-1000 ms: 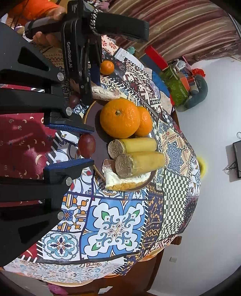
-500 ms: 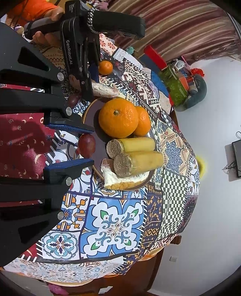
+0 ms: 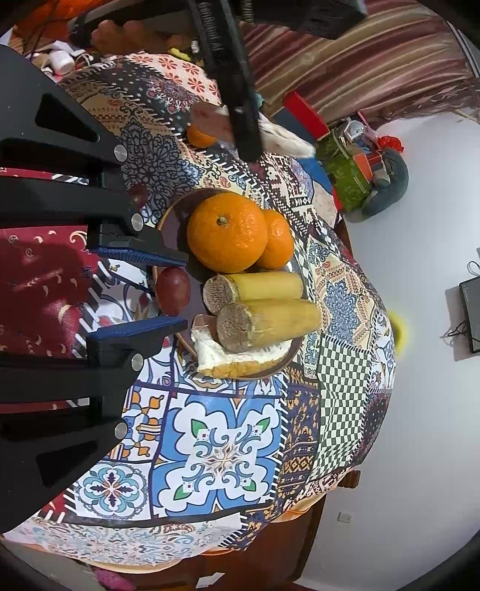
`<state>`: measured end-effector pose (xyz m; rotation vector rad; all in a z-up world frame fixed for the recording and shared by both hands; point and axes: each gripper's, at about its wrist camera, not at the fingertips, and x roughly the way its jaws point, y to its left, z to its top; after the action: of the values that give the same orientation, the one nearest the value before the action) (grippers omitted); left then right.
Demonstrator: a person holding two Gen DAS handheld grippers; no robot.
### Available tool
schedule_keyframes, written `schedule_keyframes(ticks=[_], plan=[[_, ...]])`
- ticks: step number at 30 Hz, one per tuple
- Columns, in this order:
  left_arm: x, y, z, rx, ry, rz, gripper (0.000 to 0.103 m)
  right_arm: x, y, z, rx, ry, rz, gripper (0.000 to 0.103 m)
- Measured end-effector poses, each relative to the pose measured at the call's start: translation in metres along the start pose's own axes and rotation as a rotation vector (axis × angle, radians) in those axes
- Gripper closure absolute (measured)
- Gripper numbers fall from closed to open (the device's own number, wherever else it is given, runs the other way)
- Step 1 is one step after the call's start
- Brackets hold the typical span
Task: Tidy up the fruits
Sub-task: 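Carry the wrapped pomelo segment onto the plate and open the left gripper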
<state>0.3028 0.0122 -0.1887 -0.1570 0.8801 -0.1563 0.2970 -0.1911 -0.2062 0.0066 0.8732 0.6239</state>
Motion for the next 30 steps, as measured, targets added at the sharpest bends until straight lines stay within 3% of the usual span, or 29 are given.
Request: schedule_keyframes(ticks=[8,27,30], plan=[[0.023,-0.023,0.020,0.065,0.014,-0.011,0.060,0.017,0.002,0.005,-0.006,0.027,-0.017,0.078],[0.070,-0.023,0.031,0.050,0.094,-0.020,0.059,0.040,-0.005,0.012,0.008,0.064,-0.012,0.078],[0.071,-0.020,0.031,0.031,0.098,-0.023,0.059,0.040,-0.006,0.013,0.019,0.069,0.001,0.073]])
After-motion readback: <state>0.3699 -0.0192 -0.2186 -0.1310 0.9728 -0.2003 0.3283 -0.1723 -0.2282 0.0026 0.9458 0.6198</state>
